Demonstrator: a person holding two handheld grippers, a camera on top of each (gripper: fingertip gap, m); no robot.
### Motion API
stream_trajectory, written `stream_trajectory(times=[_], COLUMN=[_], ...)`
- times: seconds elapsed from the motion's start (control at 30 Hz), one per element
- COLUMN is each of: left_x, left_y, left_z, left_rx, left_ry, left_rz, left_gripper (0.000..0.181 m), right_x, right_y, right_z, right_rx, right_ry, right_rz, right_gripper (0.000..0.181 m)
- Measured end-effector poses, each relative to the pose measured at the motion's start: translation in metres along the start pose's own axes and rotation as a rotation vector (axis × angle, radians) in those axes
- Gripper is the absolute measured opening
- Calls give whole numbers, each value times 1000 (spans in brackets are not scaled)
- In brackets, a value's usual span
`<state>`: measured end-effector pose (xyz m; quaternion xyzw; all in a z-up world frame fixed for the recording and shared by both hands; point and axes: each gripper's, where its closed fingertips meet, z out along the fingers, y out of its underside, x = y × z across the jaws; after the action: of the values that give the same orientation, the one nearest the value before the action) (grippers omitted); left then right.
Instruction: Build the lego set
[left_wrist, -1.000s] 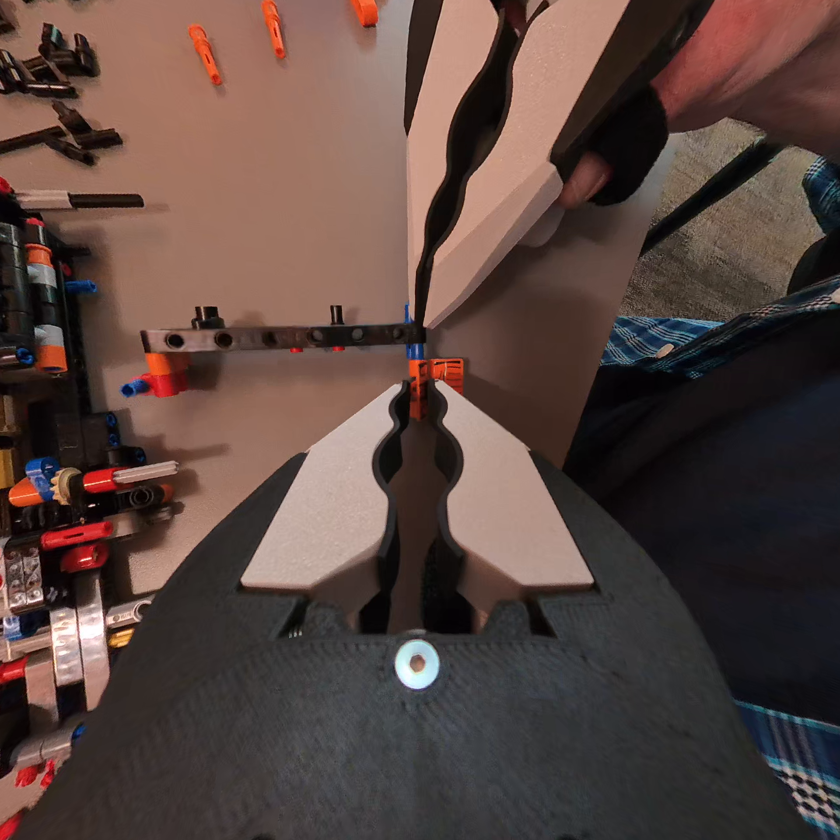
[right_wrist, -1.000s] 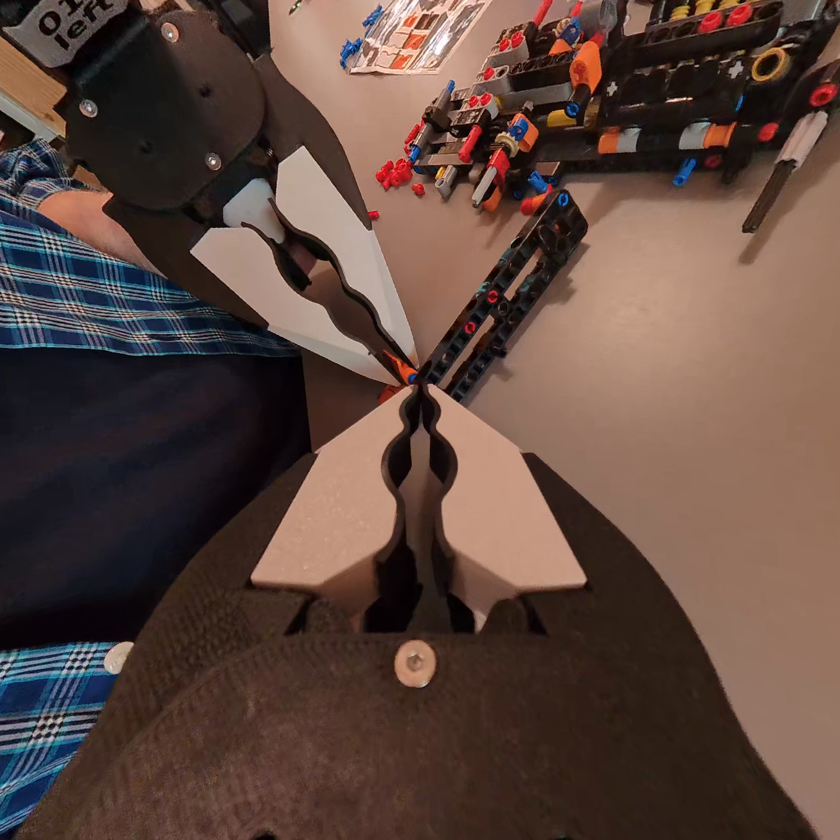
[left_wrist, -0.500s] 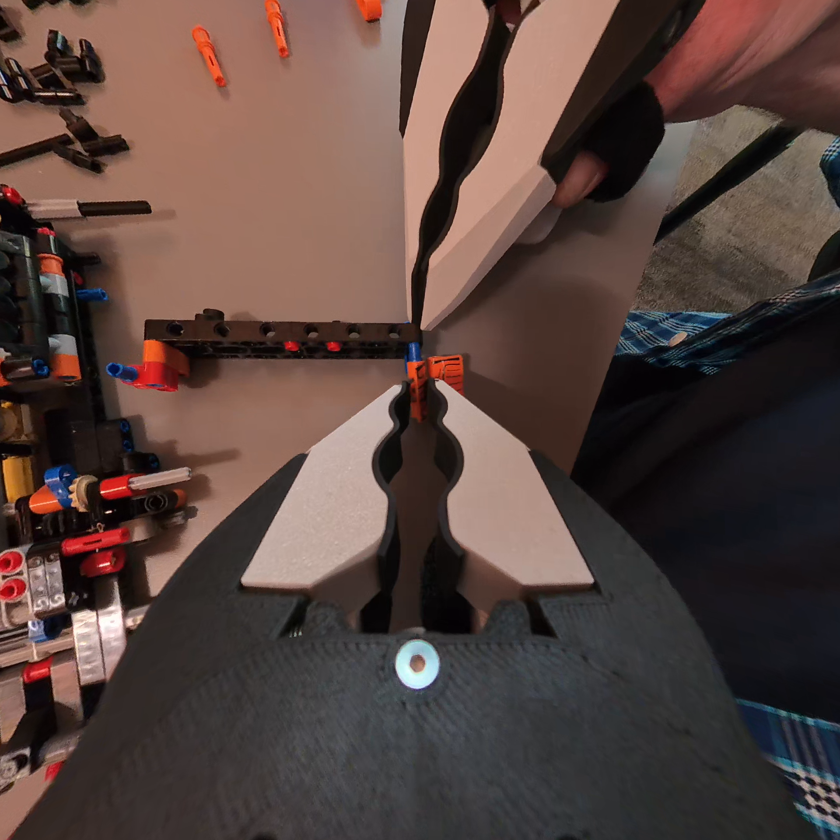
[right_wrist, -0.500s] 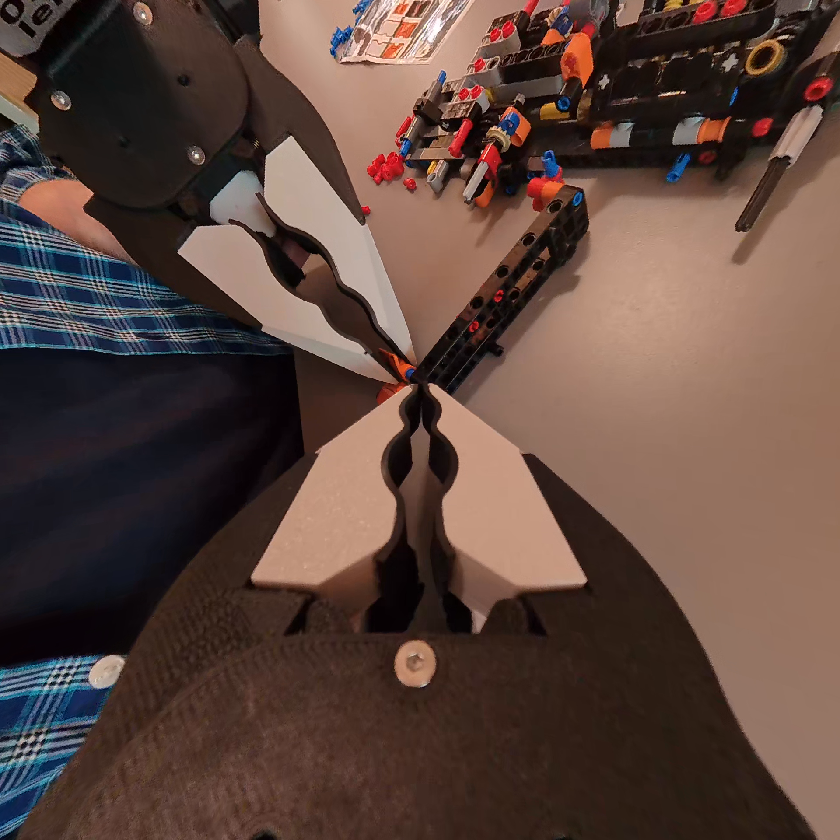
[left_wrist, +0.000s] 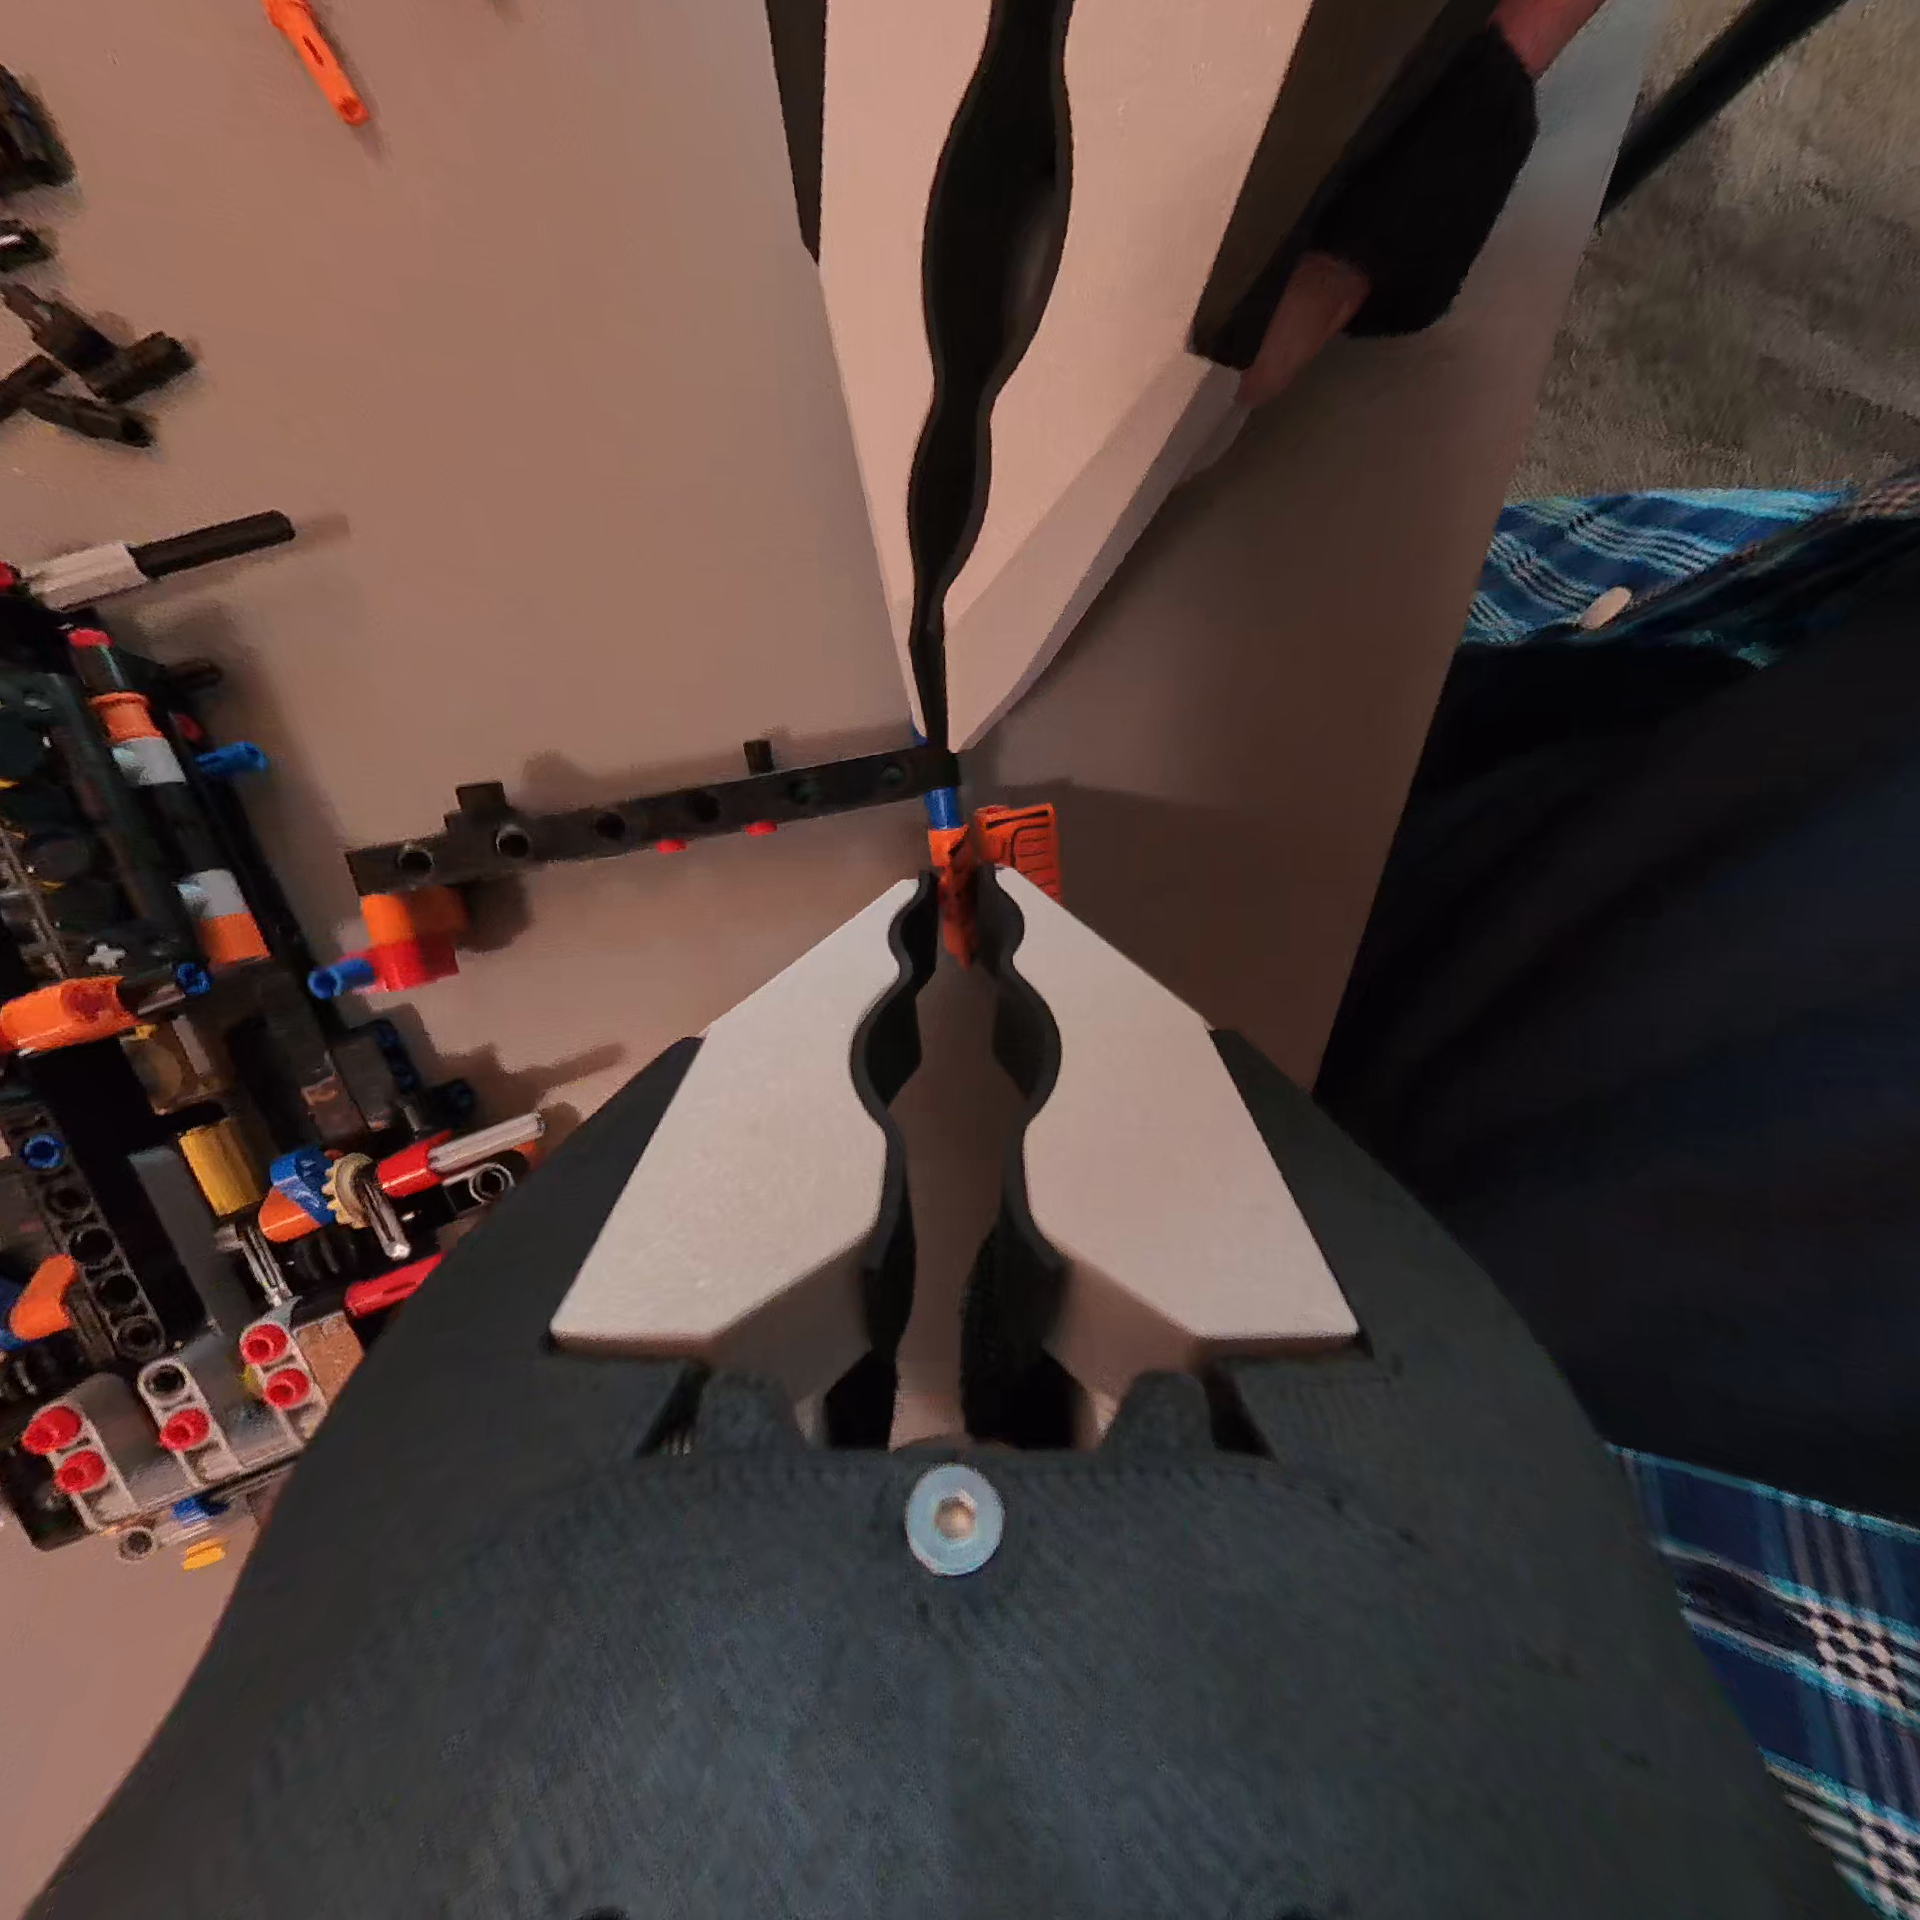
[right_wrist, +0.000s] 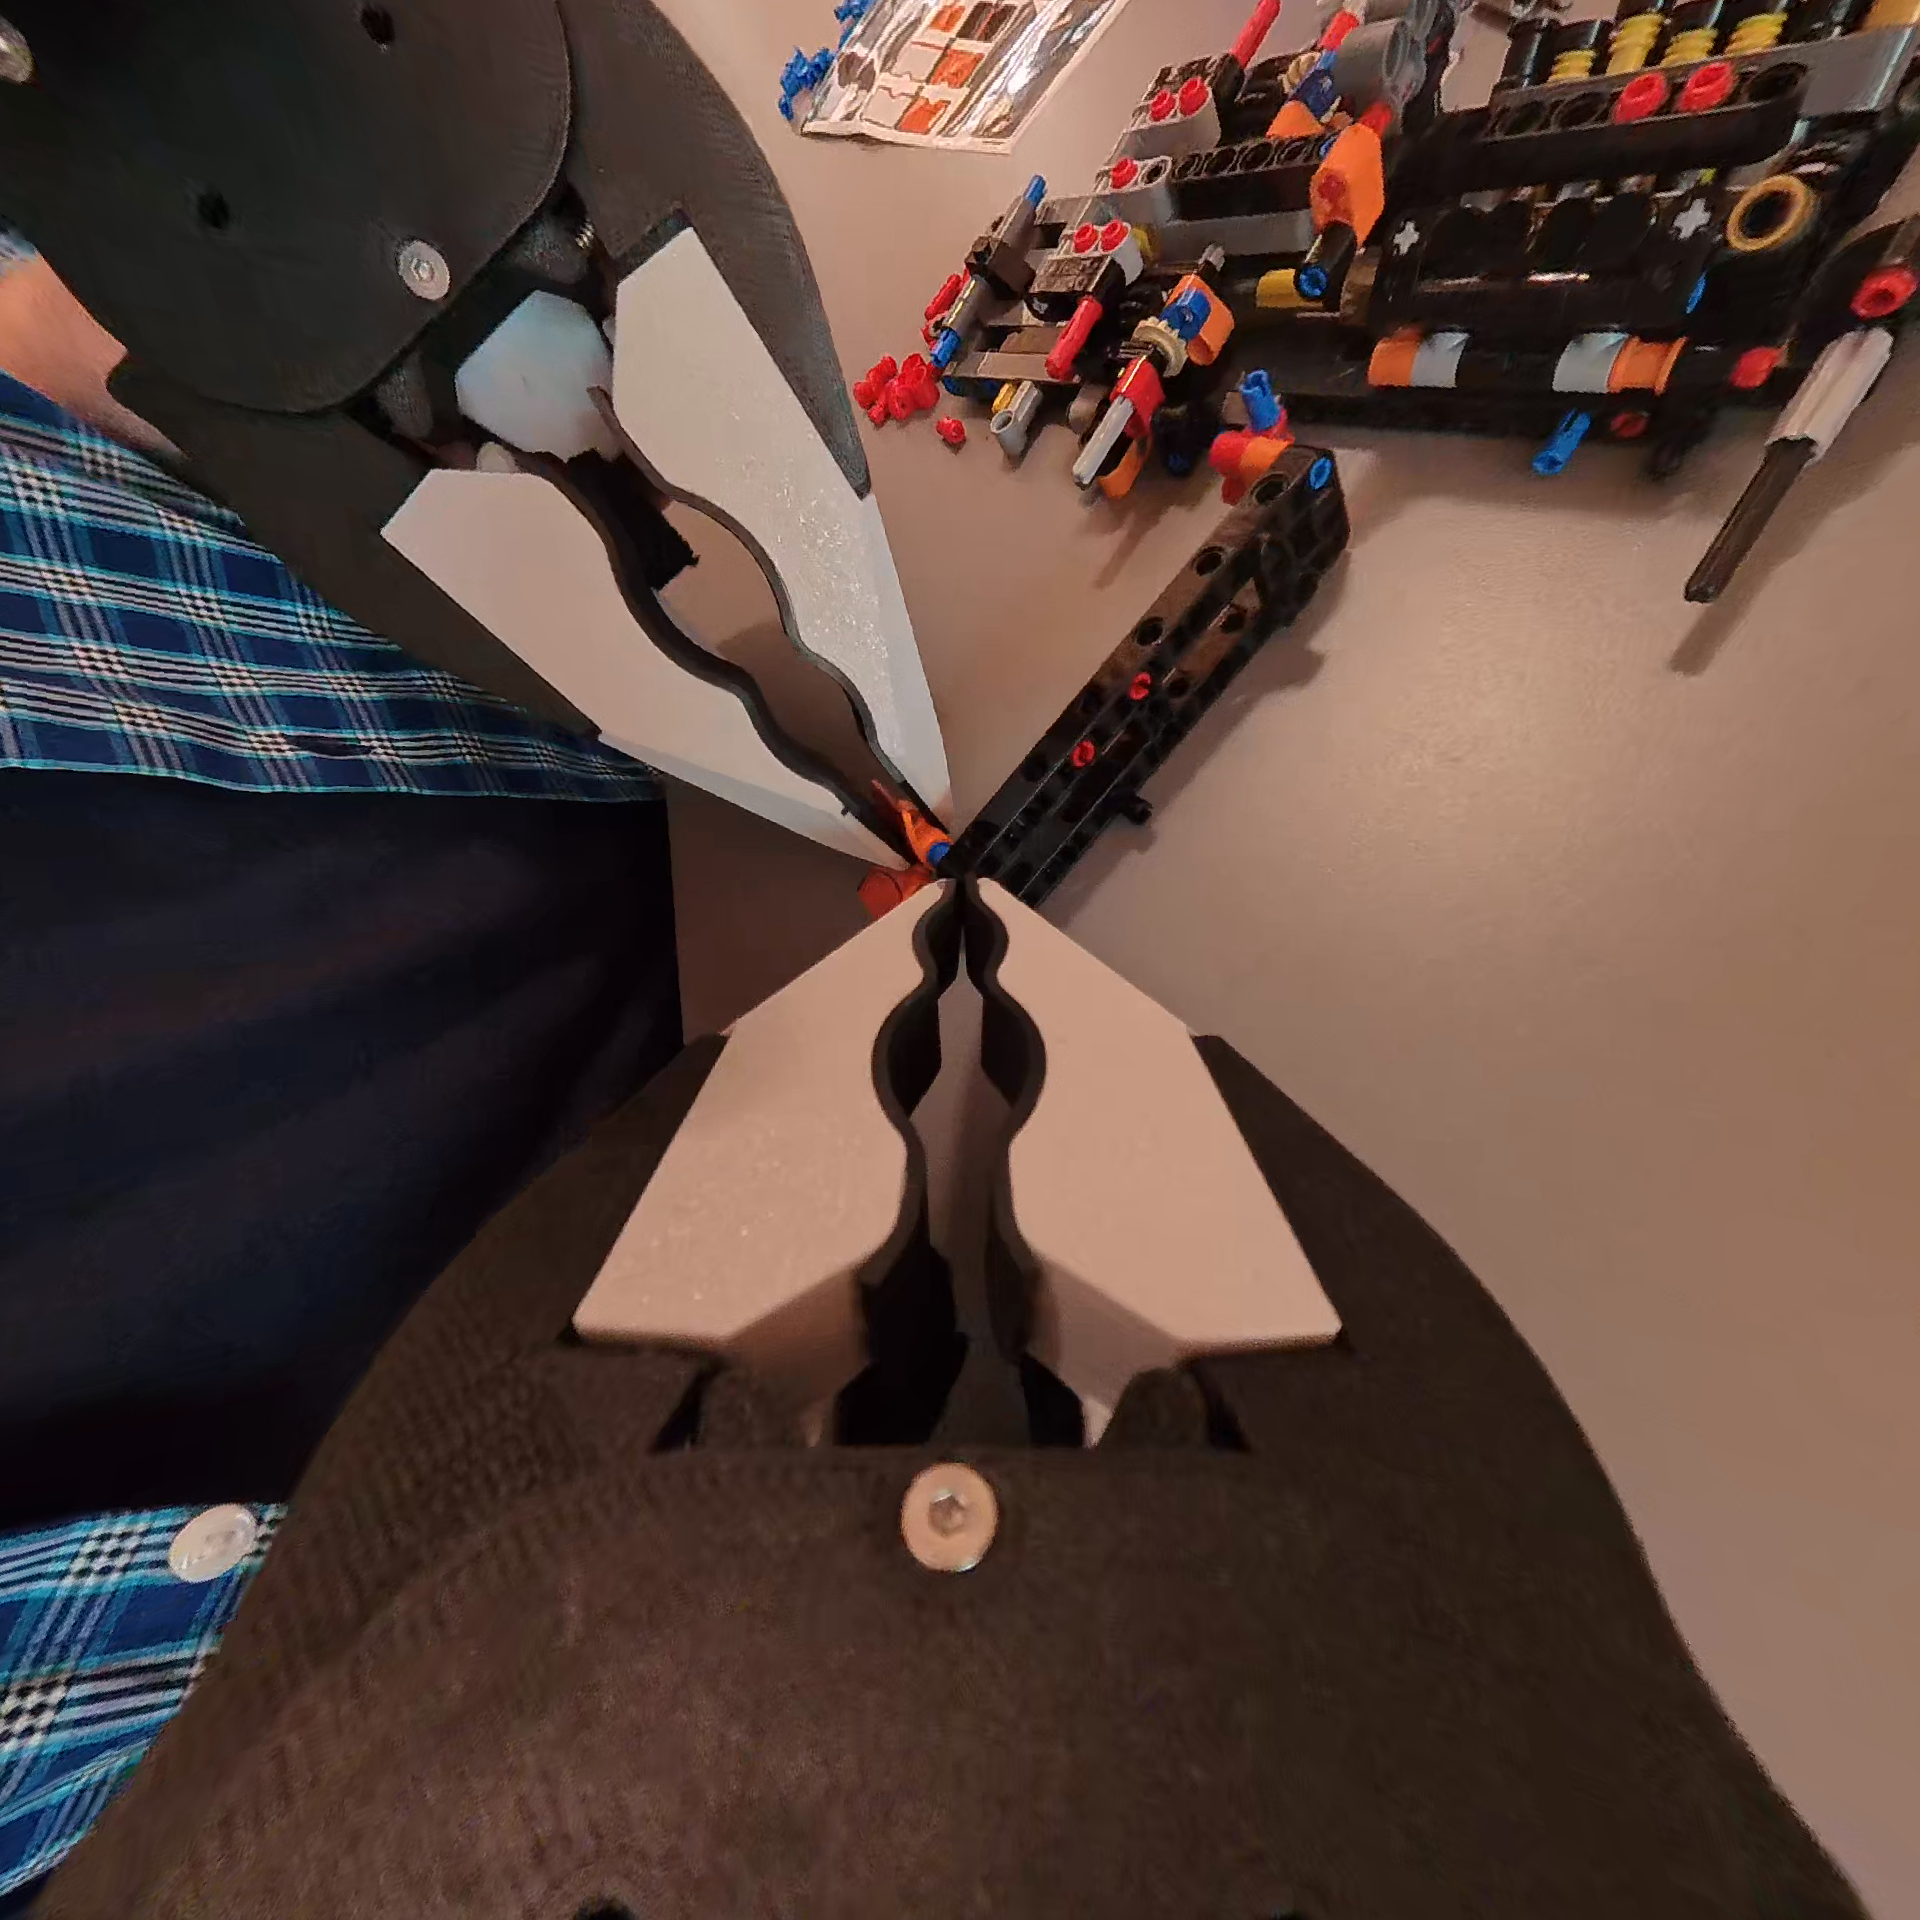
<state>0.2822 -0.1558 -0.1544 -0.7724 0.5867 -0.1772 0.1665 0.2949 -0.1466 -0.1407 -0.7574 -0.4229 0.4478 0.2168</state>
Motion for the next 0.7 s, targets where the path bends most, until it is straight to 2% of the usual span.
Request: stream_trajectory(times=[0.03,0.23,0.7], left_x=[1,0,2], left_y=[1,2,3], left_z=[0,0,0], left_rx=[-19,-95,-115], left_ry=[9,22,47], left_rz=[9,41,-63], left_gripper=[7,7,6], right_x=[-1,0,-2], right_y=[0,-1,-2], right_z=[0,1,2], right_rx=[-4,-8,9], right_ry=[-4,-11,41], right_rz=[-5,-19,-74], right_gripper=[0,0,0])
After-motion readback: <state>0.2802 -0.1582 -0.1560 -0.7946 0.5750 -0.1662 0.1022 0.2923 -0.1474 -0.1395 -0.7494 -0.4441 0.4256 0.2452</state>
